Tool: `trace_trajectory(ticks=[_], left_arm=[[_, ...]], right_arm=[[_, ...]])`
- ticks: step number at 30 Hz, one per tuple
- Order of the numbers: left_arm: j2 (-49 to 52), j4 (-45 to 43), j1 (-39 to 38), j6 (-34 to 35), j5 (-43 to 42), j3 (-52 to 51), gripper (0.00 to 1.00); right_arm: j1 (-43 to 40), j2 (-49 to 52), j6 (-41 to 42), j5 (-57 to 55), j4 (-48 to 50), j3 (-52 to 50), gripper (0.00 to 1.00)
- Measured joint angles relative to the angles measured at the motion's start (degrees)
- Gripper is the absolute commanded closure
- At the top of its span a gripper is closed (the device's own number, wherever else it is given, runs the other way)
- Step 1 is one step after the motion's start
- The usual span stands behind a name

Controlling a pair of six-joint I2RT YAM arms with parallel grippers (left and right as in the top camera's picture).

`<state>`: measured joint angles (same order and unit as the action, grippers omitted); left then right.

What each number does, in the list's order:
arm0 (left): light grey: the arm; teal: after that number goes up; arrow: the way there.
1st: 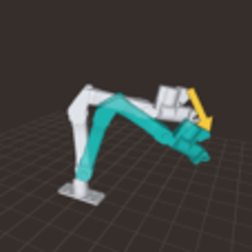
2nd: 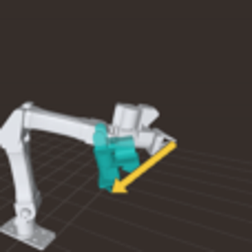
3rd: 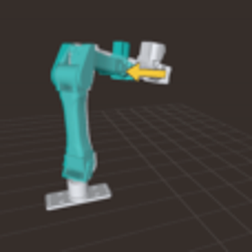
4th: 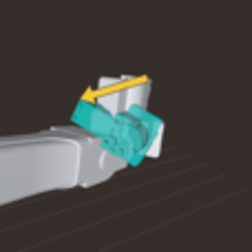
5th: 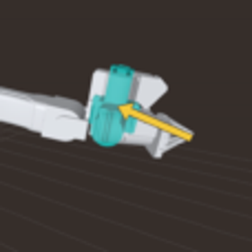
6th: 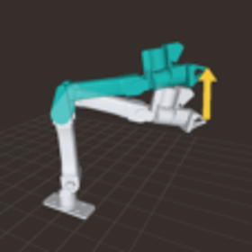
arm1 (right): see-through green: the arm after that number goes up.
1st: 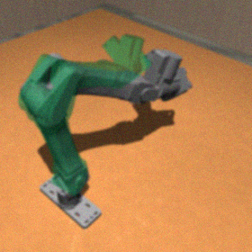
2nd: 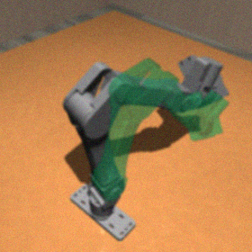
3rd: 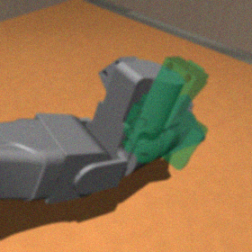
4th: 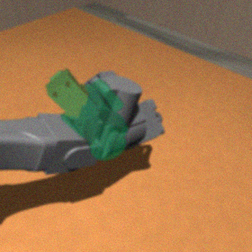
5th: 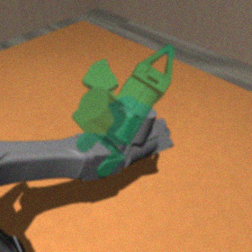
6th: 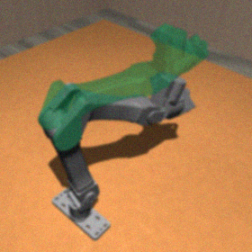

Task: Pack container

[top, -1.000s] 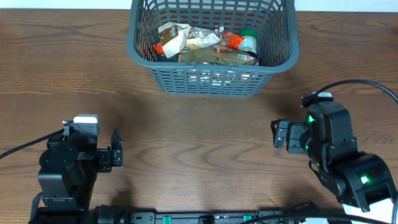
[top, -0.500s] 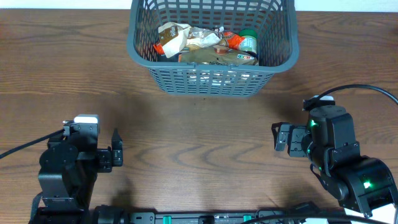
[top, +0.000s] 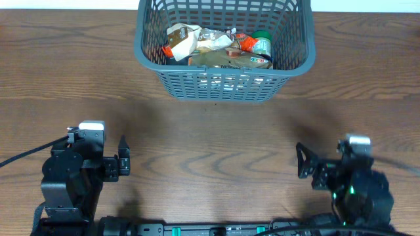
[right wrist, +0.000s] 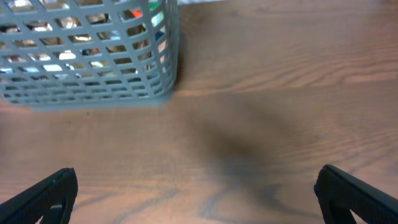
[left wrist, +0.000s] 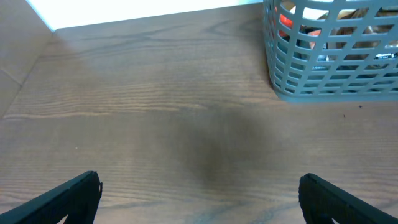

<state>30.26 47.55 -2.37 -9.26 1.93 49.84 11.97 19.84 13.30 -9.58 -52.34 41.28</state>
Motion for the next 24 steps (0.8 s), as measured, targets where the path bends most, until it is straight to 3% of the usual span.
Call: trace_trajectory(ticks=[6,15,24], left_arm=[[0.0,0.0,0.0,0.0,0.0,0.0,0.02],[0.0,0.0,0.0,0.0,0.0,-0.1,0.02],[0.0,0.0,0.0,0.0,0.0,-0.1,0.02]], right_arm=[[-4.5,-13.7,-0.3,4.1,10.4,-13.8,0.01],[-5.0,-16.8,-5.5,5.8,41.4,-30.3,0.01],[-5.0,-18.9,-11.5,6.5,46.6,-38.1,0.01]])
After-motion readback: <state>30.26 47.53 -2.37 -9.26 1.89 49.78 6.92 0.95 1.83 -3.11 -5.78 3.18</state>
